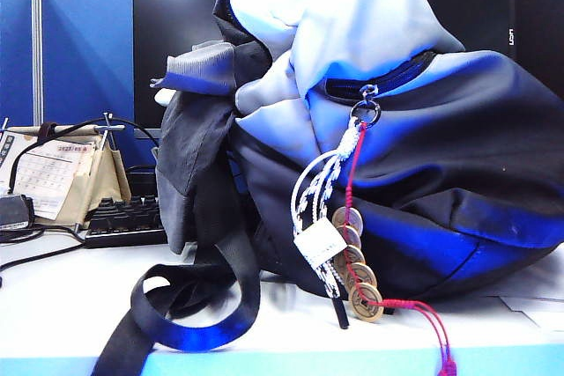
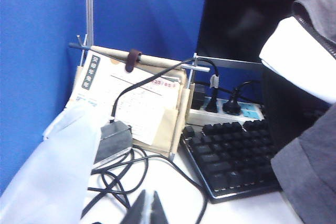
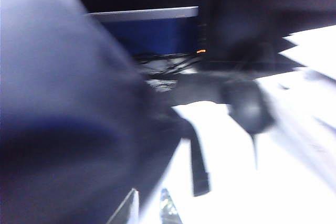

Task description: Put the gray clothes into the backpack.

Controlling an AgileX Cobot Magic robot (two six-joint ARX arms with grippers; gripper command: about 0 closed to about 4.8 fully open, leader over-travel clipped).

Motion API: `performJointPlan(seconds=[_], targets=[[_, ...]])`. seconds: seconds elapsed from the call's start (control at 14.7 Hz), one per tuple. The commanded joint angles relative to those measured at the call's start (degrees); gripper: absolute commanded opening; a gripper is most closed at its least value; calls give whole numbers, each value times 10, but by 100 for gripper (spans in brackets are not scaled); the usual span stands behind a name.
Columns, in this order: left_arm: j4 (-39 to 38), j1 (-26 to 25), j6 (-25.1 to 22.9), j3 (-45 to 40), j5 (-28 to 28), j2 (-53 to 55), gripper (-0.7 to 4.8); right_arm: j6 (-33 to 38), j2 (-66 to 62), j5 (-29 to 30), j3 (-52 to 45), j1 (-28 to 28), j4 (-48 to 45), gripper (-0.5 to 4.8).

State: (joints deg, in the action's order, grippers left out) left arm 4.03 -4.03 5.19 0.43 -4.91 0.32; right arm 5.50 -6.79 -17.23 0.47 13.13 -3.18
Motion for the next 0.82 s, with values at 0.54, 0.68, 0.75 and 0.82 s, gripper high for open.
performJointPlan(seconds=[0.54, 0.68, 0.75, 0.82], targets=[[7, 0, 2, 0, 2, -1, -5, 0, 67, 109, -4, -106, 12, 63], [7, 0, 2, 0, 2, -1, -5, 1, 67, 110, -4, -106, 12, 63], [7, 0, 2, 0, 1, -1, -5, 1, 67, 115, -4, -105, 11, 63], [7, 0, 2, 0, 2, -1, -5, 0, 67, 129, -4, -105, 11, 63]])
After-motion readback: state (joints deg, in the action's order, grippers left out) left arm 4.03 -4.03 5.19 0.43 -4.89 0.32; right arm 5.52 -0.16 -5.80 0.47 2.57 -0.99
